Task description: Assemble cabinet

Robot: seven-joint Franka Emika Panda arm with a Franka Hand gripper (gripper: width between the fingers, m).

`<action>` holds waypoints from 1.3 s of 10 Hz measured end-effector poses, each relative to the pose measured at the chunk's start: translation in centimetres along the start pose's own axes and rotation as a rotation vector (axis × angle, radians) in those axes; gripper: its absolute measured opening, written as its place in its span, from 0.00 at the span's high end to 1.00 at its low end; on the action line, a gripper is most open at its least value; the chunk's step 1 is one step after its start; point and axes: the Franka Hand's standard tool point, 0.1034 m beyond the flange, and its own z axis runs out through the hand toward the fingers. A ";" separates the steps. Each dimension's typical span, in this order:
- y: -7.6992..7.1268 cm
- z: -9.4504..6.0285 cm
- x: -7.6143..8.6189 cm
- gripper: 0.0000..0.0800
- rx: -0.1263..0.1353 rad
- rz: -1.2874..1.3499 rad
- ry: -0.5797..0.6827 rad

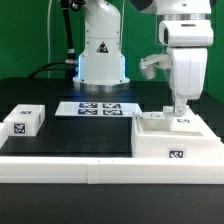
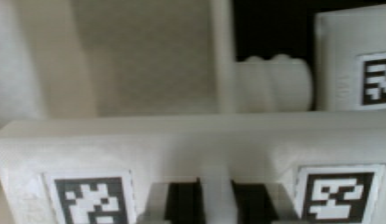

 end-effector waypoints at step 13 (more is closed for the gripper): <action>4.1 0.3 -0.1 0.45 0.007 0.011 -0.003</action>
Offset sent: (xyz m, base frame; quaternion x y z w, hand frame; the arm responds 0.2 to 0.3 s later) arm 0.0333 0.0194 -0.0056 0.0125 0.0332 -0.0317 0.9989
